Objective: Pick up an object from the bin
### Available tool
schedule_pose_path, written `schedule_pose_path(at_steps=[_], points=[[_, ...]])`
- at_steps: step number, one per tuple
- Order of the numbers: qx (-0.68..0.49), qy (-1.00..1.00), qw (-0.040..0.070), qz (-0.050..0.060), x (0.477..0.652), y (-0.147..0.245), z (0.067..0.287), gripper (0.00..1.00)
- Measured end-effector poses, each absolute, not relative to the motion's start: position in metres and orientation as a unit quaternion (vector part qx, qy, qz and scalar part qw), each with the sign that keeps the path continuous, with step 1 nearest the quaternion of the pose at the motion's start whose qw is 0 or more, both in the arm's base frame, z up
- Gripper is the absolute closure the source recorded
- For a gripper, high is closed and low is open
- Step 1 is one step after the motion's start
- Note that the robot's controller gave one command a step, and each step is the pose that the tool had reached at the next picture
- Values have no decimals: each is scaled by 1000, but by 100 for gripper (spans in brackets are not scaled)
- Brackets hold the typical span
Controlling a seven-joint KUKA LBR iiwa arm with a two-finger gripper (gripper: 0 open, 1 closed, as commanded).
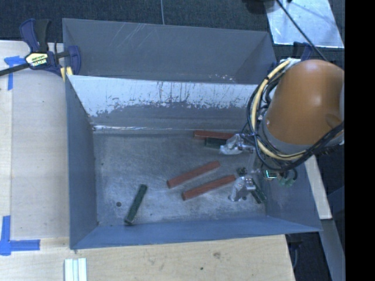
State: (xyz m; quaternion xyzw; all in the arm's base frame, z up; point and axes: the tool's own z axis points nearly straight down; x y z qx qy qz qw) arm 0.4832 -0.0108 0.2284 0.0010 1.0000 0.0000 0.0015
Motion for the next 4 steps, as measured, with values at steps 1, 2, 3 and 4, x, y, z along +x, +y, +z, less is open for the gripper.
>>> schedule_pose_path(at_steps=[1,2,3,4], points=[[-35,999,4,0,505,-24,177,0],[-50,999,8,-1,530,-64,93,100],[-50,999,2,-1,526,-65,90,0],[-50,999,2,-1,527,-65,90,0]])
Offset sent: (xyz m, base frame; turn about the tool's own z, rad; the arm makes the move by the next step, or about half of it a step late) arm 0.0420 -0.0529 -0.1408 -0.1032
